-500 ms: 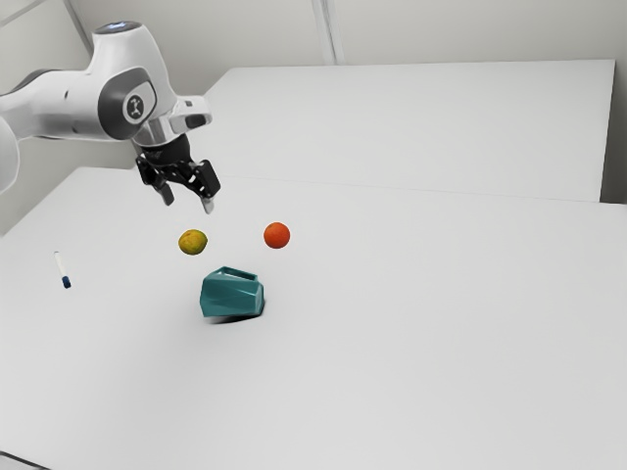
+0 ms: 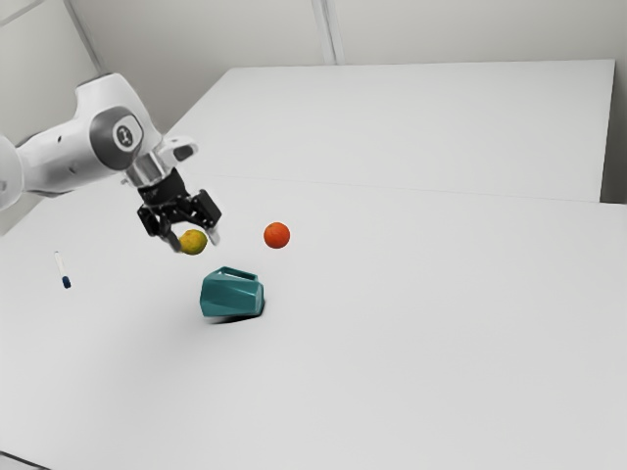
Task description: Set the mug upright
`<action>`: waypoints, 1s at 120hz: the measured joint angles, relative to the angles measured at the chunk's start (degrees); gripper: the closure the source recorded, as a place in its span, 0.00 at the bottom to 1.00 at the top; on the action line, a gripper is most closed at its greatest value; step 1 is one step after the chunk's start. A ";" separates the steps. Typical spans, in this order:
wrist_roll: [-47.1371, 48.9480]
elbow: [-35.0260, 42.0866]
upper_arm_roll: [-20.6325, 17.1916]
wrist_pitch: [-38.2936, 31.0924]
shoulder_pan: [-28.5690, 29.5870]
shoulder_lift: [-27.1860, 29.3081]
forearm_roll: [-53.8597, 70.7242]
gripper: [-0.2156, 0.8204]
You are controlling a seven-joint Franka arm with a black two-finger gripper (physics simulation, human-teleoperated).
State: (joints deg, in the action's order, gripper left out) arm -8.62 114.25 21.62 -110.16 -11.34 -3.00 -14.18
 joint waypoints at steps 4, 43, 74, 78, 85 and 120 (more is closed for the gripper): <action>-0.30 -0.19 0.52 0.05 1.12 -0.65 -0.57 0.21; -3.63 -0.93 5.23 2.27 1.47 -2.89 -4.51 0.21; -7.04 -0.22 7.32 6.16 3.96 -6.11 -13.12 0.21; -7.62 -0.07 7.35 6.62 4.50 -6.69 -14.56 0.21; -8.60 0.20 7.38 7.30 5.11 -7.44 -16.99 0.21; -12.92 1.45 7.41 8.86 6.25 -10.81 -25.45 0.21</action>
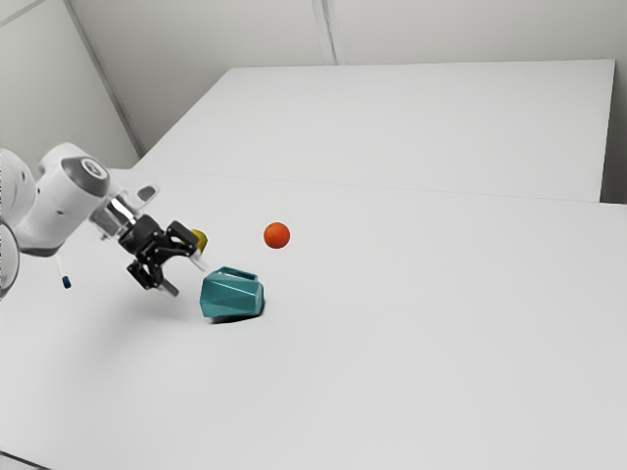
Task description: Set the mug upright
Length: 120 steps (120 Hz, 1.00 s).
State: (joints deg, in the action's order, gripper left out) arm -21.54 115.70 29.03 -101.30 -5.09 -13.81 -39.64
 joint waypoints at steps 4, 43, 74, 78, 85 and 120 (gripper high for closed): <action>-0.50 0.02 -0.01 0.07 0.11 -0.39 -0.73 0.21; -4.68 0.14 -0.03 0.41 -0.15 -3.59 -7.98 0.21; -7.07 0.30 -0.03 0.32 -1.22 -4.60 -11.04 0.24; -7.33 0.54 -0.03 0.26 -1.27 -4.63 -11.26 0.26; -7.75 0.79 -0.03 0.15 -1.32 -4.66 -11.56 0.33; -9.57 0.85 -0.02 -0.31 -1.61 -4.60 -12.38 0.76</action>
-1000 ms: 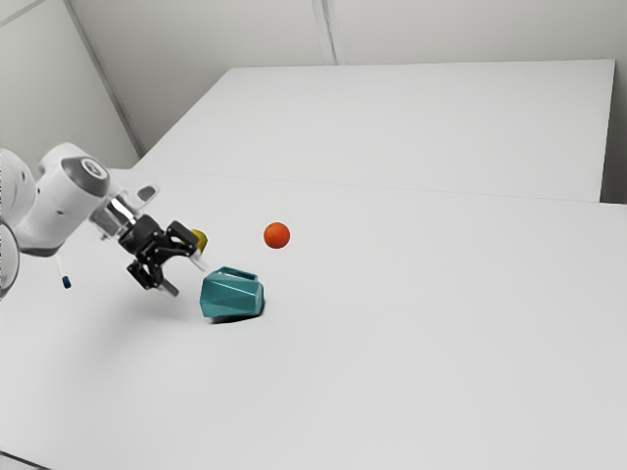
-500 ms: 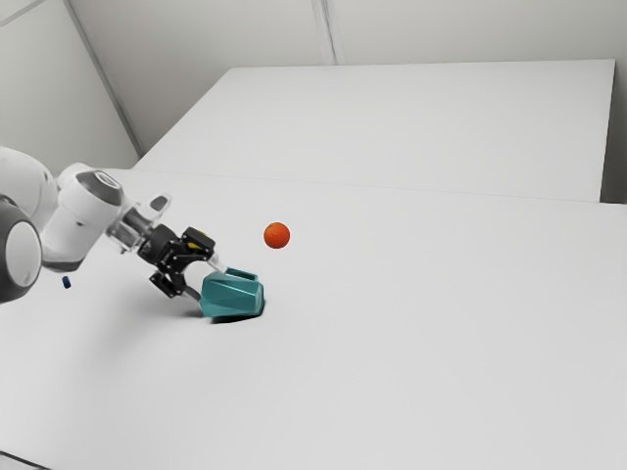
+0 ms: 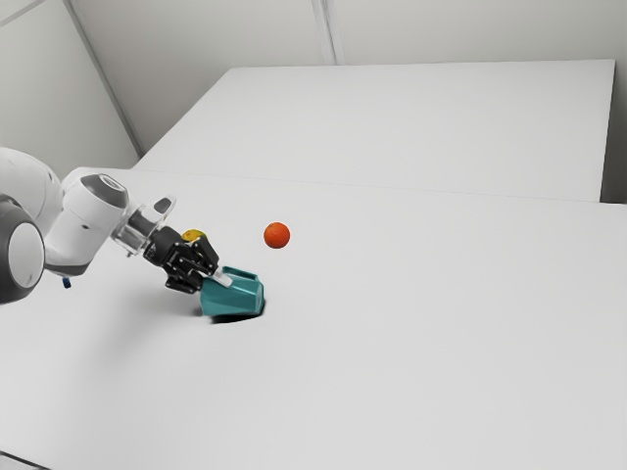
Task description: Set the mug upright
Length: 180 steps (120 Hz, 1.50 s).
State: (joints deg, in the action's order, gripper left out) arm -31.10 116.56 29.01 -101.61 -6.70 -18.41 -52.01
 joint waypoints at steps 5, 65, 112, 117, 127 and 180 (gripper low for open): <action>-0.21 -0.04 -0.01 -0.07 -0.05 0.00 -0.13 0.80; -2.43 -0.41 0.00 -0.12 -1.23 2.08 -0.49 0.96; -1.84 -0.85 0.17 -7.50 -6.44 7.12 12.29 0.96; -1.49 -0.95 0.17 -8.32 -6.64 7.35 14.35 0.96; -0.46 -1.21 0.18 -9.79 -7.93 8.13 19.10 0.96; 9.48 -0.83 -0.08 -14.36 -13.17 9.28 40.83 0.96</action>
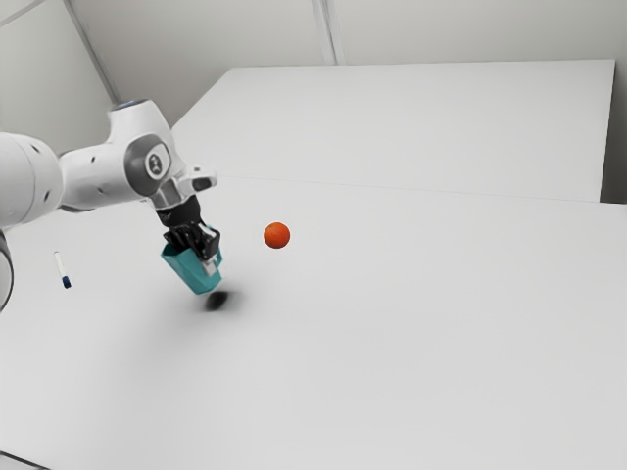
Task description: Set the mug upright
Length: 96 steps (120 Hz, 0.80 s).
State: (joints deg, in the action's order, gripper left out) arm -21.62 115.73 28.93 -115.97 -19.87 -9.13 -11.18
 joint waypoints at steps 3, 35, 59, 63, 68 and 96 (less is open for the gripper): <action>0.58 0.23 -0.08 -0.05 -0.05 0.05 0.97 0.96; 7.30 4.36 -0.74 -0.44 -0.75 2.51 6.91 0.96; 11.57 5.05 -0.76 -1.24 -1.45 2.18 7.93 0.96; 12.17 5.05 -0.76 -1.32 -1.61 2.17 8.07 0.96; 12.91 5.10 -0.75 -1.41 -1.88 2.16 8.22 0.95; 16.50 5.31 -0.71 -2.17 -2.27 0.61 8.67 0.96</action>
State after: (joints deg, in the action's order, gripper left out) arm -5.12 121.04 28.21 -118.14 -22.14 -8.52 -2.52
